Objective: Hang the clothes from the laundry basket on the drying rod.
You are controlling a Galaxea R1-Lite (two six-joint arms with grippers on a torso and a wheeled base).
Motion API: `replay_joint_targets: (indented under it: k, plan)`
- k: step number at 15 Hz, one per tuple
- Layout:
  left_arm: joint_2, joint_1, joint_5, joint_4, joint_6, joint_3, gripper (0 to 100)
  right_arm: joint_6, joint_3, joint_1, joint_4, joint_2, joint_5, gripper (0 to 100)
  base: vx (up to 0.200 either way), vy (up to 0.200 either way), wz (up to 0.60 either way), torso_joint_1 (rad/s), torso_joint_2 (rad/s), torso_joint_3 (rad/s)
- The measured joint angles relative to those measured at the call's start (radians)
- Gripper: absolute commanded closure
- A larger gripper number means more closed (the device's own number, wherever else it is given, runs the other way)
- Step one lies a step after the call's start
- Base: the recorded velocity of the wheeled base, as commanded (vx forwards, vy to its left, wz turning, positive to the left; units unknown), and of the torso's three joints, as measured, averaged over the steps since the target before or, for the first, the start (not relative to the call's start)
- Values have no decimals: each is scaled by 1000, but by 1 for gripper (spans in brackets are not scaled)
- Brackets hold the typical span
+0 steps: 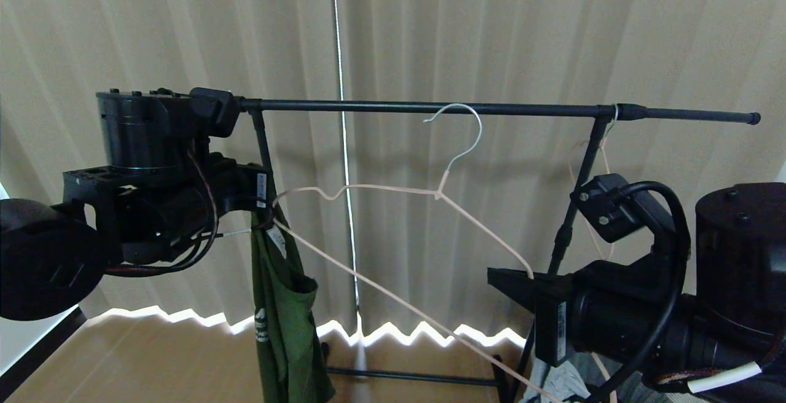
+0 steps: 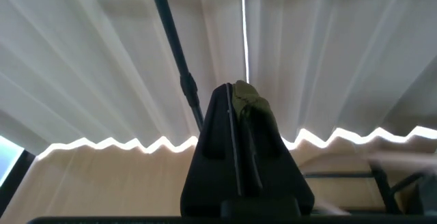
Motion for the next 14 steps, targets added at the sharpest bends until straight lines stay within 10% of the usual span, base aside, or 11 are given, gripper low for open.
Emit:
replay_joint_targets:
  k: [14]
  plan:
    - [6,-24,68,7,9,6,100,2,-84,-20,-1,106,-50,100,0,0,0,0,0,0]
